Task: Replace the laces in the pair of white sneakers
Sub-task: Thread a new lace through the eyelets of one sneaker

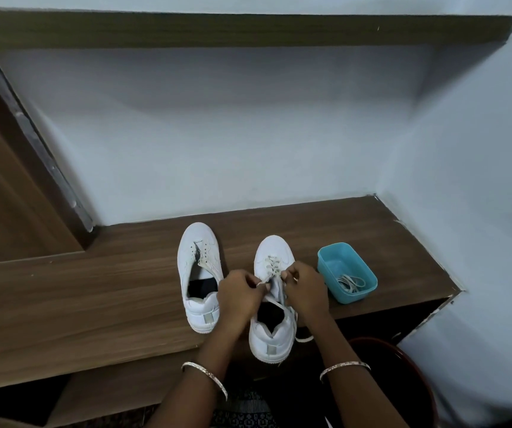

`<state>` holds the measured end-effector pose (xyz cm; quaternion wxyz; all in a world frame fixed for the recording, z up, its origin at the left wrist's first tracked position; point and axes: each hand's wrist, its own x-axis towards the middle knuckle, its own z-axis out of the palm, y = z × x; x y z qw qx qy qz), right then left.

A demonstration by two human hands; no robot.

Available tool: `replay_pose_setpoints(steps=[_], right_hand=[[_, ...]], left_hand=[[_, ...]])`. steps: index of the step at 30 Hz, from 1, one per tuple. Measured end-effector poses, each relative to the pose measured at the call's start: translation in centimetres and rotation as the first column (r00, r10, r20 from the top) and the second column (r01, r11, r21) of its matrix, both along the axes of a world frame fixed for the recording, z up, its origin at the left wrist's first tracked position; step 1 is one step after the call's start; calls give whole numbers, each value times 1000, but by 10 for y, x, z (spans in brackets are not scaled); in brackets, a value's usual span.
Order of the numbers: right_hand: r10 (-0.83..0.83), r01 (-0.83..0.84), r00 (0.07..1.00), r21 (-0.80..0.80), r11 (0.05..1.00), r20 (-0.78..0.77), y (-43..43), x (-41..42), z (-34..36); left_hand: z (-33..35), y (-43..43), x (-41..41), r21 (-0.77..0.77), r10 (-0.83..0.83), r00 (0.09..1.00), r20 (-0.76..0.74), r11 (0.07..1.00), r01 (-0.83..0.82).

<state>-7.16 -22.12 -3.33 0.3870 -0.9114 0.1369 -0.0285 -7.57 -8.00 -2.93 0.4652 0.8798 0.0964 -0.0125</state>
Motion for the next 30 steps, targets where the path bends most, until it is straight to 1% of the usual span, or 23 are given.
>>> replay_pose_setpoints(steps=[2, 4, 5, 7, 10, 15, 17, 20, 23, 24, 26, 27, 28, 29, 30], right_hand=[[-29, 28, 1000, 55, 998, 5, 1, 3, 1], [-38, 39, 999, 122, 992, -9, 1, 7, 0], [-33, 36, 999, 161, 986, -21, 1, 9, 0], [-31, 35, 999, 222, 975, -23, 2, 12, 1], [-52, 60, 998, 281, 958, -34, -1, 17, 2], [-90, 99, 995, 260, 960, -45, -4, 20, 4], [-117, 132, 991, 333, 934, -64, -4, 18, 2], [-148, 174, 985, 446, 878, -91, -4, 16, 0], [-130, 156, 987, 441, 884, -90, -5, 16, 5], [-124, 152, 988, 441, 884, -92, -6, 16, 6], [-114, 142, 990, 457, 878, -88, -7, 14, 7], [-108, 135, 991, 466, 874, -83, -7, 13, 8], [-113, 137, 990, 486, 863, -79, -7, 12, 9], [-124, 147, 989, 506, 850, -79, -7, 10, 12], [-141, 163, 987, 522, 837, -81, -7, 7, 16]], left_hand=[[2, 6, 7, -194, -4, 991, -130, 981, -22], [5, 12, 16, -392, 19, 964, -265, 912, -125], [7, 14, 20, -463, 28, 948, -317, 868, -180], [15, 15, 25, -533, 43, 925, -376, 807, -255], [27, 15, 29, -566, 48, 907, -418, 768, -301], [17, 17, 28, -591, 101, 903, -417, 725, -353], [13, 16, 27, -604, 143, 904, -403, 701, -380], [13, 12, 24, -594, 206, 909, -362, 701, -395], [17, 12, 22, -588, 215, 911, -352, 706, -394], [20, 13, 22, -603, 203, 903, -378, 686, -407], [27, 15, 20, -663, 154, 884, -442, 608, -437], [32, 17, 19, -675, 141, 880, -453, 591, -442], [33, 19, 19, -658, 145, 886, -441, 619, -429], [33, 21, 18, -615, 151, 904, -401, 687, -387], [30, 22, 18, -560, 148, 934, -325, 766, -316]])
